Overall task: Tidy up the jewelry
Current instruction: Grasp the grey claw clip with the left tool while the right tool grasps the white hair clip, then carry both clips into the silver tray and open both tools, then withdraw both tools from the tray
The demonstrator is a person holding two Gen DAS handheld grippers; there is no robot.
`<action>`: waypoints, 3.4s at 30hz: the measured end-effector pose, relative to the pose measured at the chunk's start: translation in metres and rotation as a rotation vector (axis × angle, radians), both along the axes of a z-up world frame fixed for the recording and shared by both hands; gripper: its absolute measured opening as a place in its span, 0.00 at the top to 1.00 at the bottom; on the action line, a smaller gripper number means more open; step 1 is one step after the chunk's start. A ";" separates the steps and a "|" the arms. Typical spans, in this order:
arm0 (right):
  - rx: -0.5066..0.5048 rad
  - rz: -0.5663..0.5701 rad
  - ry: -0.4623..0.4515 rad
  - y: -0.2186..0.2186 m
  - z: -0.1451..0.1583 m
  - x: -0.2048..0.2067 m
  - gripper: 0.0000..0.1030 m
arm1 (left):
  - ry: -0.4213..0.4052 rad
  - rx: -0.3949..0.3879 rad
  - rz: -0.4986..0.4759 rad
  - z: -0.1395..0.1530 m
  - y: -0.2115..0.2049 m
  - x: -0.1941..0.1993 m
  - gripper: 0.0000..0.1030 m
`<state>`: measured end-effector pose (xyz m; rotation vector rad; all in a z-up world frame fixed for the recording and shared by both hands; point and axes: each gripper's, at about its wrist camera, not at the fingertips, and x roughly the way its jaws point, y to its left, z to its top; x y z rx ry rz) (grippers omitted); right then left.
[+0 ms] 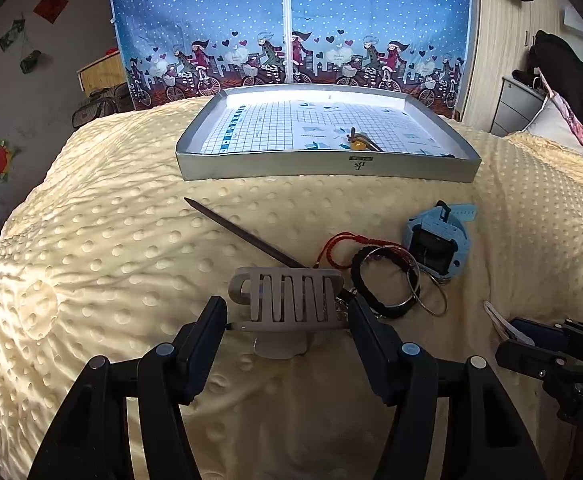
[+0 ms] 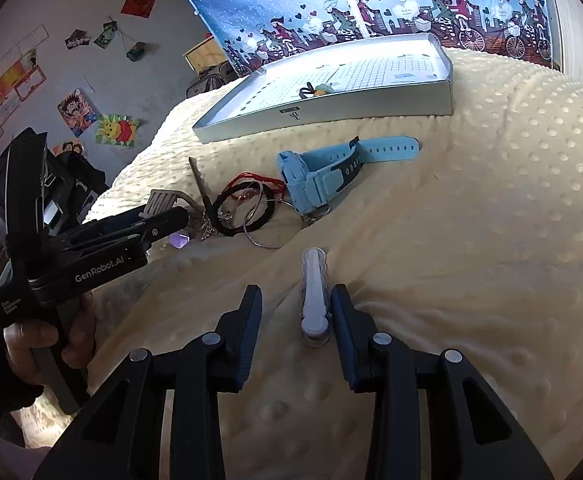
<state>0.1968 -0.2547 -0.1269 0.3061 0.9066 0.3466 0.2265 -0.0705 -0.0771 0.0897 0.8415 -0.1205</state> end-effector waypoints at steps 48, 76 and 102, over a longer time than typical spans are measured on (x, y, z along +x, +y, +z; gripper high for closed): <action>0.042 -0.134 -0.315 -0.047 0.055 0.092 0.87 | -0.141 -0.108 -0.137 0.085 -0.037 0.059 0.66; -0.024 -0.203 -0.227 -0.063 0.017 0.175 0.78 | 0.058 -0.167 -0.061 0.029 -0.047 0.160 0.66; -0.120 -0.199 -0.672 -0.023 0.169 -0.025 0.01 | -0.481 -0.281 -0.015 0.155 0.032 -0.046 0.00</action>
